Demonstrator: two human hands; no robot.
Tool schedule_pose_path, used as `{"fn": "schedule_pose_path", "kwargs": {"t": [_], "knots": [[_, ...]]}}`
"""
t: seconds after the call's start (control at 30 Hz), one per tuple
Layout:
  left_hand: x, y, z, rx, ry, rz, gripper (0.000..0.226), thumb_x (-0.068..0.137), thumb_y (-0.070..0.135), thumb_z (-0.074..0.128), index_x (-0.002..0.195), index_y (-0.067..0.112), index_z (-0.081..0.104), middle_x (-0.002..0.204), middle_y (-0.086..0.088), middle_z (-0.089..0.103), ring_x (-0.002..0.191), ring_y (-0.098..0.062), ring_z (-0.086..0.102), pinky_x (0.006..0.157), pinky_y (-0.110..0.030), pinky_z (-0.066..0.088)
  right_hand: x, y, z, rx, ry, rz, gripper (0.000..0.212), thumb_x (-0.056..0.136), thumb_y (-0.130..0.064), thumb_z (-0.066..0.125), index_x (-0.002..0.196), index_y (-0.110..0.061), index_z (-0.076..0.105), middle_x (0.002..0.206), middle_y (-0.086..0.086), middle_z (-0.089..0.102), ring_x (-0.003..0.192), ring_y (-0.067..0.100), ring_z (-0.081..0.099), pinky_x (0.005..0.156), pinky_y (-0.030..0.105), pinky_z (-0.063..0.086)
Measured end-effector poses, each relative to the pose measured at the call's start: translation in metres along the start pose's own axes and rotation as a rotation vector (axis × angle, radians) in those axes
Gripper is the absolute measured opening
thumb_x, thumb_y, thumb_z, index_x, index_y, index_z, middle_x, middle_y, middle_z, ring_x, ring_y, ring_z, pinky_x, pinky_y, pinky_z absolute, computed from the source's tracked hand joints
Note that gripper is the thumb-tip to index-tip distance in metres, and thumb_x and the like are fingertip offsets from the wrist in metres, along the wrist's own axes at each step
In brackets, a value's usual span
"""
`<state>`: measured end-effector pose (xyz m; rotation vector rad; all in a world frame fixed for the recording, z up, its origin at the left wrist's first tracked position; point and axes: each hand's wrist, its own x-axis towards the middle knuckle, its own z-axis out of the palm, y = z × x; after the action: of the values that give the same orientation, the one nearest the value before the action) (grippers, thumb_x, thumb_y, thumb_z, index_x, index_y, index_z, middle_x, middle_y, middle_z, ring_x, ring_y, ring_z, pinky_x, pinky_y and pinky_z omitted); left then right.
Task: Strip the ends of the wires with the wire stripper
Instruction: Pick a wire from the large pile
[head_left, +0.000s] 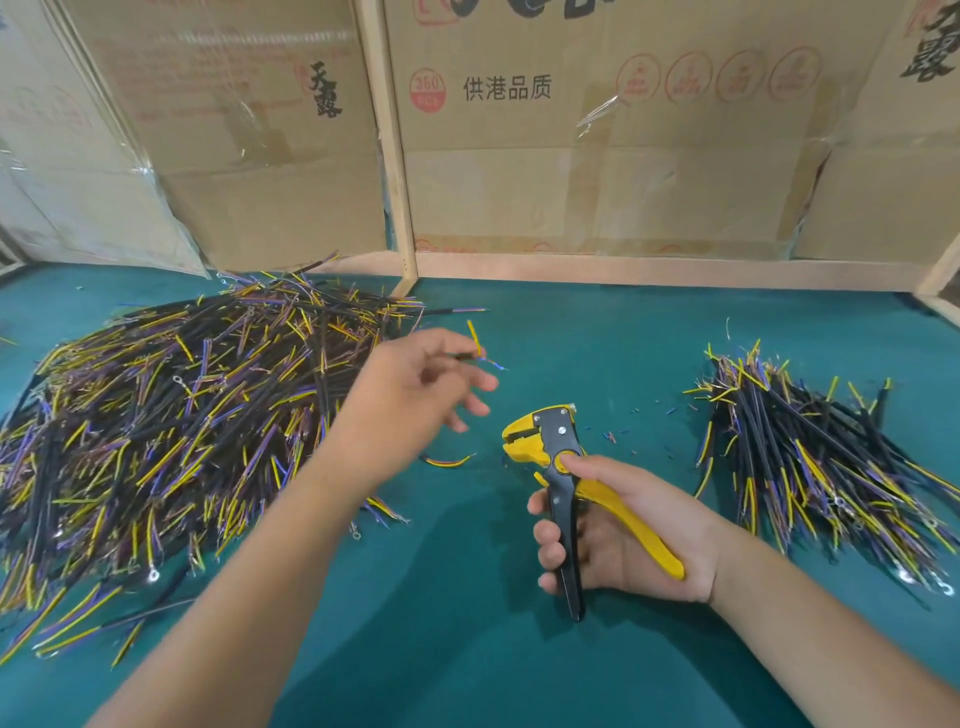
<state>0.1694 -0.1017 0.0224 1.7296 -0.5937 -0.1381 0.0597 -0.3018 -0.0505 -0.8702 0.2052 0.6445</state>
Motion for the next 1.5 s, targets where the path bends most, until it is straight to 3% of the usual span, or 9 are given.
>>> {"fn": "schedule_pose_path", "kwargs": {"t": [0.2,0.33,0.6,0.73,0.93,1.17,1.27,1.37,1.5], "knots": [[-0.004,-0.027,0.01,0.43,0.125,0.265,0.016,0.097,0.024,0.063,0.081,0.021,0.066,0.055,0.006,0.06,0.046,-0.007,0.055,0.05,-0.021,0.043,0.002,-0.001,-0.002,0.031,-0.008,0.016,0.044,0.091,-0.043,0.068,0.105,-0.001,0.061,0.087,0.017,0.054,0.075,0.032,0.056,0.085,0.051,0.052],[-0.004,-0.028,0.011,0.325,0.163,0.269,0.033,0.094,0.033,0.067,0.064,0.027,0.054,0.052,0.009,0.029,0.051,-0.009,0.025,0.047,-0.021,0.022,0.003,-0.001,-0.003,0.043,-0.009,0.02,0.045,0.091,-0.043,0.069,0.103,0.0,0.062,0.087,0.017,0.054,0.075,0.032,0.056,0.085,0.052,0.052],[-0.008,-0.024,0.011,0.357,0.219,0.351,0.043,0.092,0.033,0.063,0.061,0.009,0.047,0.061,-0.002,0.043,0.058,-0.015,0.038,0.056,-0.029,0.033,0.003,-0.001,-0.003,0.061,-0.021,0.016,0.045,0.091,-0.042,0.069,0.104,0.0,0.061,0.086,0.017,0.053,0.075,0.032,0.055,0.085,0.052,0.052],[-0.014,-0.026,0.015,0.261,0.161,0.193,0.047,0.092,0.043,0.059,0.063,0.007,0.055,0.062,-0.011,0.06,0.067,-0.032,0.058,0.064,-0.043,0.045,0.002,-0.001,-0.003,0.066,-0.021,0.016,0.046,0.09,-0.042,0.071,0.105,0.0,0.061,0.087,0.018,0.053,0.075,0.032,0.055,0.086,0.053,0.051],[-0.012,-0.029,0.015,0.09,0.054,0.077,0.013,0.097,0.024,0.063,0.087,0.021,0.072,0.057,0.002,0.056,0.051,-0.013,0.053,0.054,-0.032,0.051,0.005,0.0,-0.006,0.064,-0.031,0.01,0.046,0.089,-0.042,0.072,0.106,-0.001,0.062,0.087,0.017,0.054,0.076,0.032,0.056,0.087,0.053,0.051],[-0.012,-0.034,0.011,0.175,0.04,0.024,0.016,0.095,0.012,0.06,0.089,0.017,0.074,0.058,0.0,0.059,0.045,-0.007,0.047,0.048,-0.015,0.04,0.008,0.004,-0.005,-0.004,-0.054,-0.17,0.043,0.088,-0.04,0.072,0.11,-0.003,0.063,0.089,0.018,0.056,0.079,0.033,0.057,0.087,0.055,0.05],[-0.012,-0.031,0.009,0.247,0.024,0.089,0.034,0.098,0.027,0.061,0.076,0.001,0.062,0.058,-0.01,0.045,0.048,-0.005,0.03,0.045,-0.011,0.027,0.006,0.002,0.0,-0.043,-0.061,-0.26,0.039,0.091,-0.037,0.068,0.113,-0.004,0.062,0.09,0.018,0.055,0.08,0.033,0.056,0.087,0.051,0.05],[-0.013,-0.03,0.006,0.242,-0.016,0.123,0.038,0.097,0.042,0.054,0.076,0.012,0.064,0.064,-0.01,0.051,0.052,-0.004,0.036,0.048,-0.015,0.029,0.002,0.001,0.003,-0.068,-0.056,-0.295,0.038,0.09,-0.035,0.067,0.112,-0.005,0.062,0.089,0.018,0.055,0.079,0.032,0.055,0.085,0.05,0.051],[-0.009,-0.034,0.006,0.123,0.028,0.035,0.02,0.103,0.019,0.051,0.088,0.017,0.063,0.061,0.001,0.056,0.048,-0.005,0.035,0.048,-0.016,0.031,0.004,0.004,0.009,-0.088,-0.01,-0.287,0.04,0.086,-0.034,0.069,0.11,-0.003,0.062,0.087,0.019,0.054,0.077,0.034,0.055,0.083,0.052,0.051]]}}
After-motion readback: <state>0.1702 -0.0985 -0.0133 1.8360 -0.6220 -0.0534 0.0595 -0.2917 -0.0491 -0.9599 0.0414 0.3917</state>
